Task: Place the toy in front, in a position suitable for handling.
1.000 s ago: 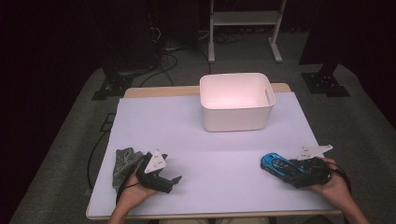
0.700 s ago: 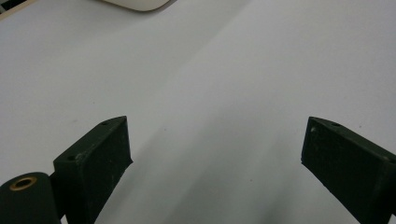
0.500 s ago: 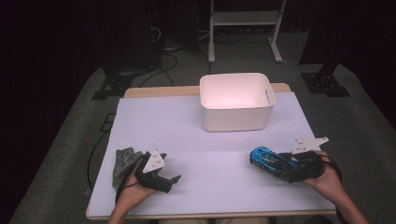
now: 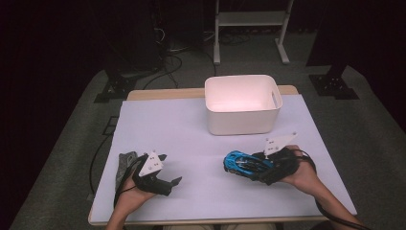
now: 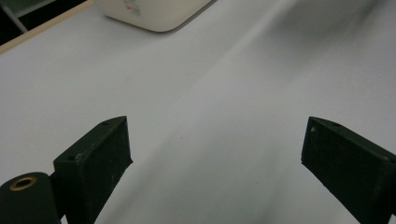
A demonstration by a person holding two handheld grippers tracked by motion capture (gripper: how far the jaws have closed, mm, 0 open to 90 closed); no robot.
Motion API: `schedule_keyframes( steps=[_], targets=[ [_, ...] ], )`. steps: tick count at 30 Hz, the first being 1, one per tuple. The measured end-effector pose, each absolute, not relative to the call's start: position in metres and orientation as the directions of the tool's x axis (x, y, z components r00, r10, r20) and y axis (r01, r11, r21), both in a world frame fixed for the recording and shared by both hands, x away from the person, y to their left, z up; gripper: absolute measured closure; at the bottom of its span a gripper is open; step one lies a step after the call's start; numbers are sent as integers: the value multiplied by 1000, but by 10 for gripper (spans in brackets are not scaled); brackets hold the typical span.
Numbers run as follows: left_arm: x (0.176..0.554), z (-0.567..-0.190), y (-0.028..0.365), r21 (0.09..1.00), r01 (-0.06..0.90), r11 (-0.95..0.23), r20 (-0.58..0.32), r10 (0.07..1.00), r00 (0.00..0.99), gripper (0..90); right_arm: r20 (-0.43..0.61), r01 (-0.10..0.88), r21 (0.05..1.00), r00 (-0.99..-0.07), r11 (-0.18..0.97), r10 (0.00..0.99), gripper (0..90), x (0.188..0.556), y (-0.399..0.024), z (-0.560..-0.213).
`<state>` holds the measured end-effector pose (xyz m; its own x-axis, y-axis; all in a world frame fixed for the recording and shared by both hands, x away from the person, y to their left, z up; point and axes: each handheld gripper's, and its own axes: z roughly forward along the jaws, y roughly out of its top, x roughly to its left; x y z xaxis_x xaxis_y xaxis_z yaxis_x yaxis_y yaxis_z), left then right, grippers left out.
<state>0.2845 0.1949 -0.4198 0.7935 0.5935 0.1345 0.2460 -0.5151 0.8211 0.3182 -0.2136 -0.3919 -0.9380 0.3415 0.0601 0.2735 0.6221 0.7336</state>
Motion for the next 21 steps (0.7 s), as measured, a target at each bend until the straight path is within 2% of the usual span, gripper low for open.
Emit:
schedule_keyframes(
  steps=[10, 13, 21],
  targets=[
    [285, -415, 204, 834, 248, -493, 125, 606, 786, 74, 73, 202, 708, -974, 677, 215, 251, 329, -157, -410],
    [285, -416, 205, 833, 250, -494, 121, 602, 789, 73, 67, 181, 671, -981, 719, 185, 252, 329, -141, -423],
    [286, -416, 206, 832, 254, -492, 111, 597, 794, 73, 79, 158, 638, -987, 753, 140, 251, 328, -132, -445]
  ],
)
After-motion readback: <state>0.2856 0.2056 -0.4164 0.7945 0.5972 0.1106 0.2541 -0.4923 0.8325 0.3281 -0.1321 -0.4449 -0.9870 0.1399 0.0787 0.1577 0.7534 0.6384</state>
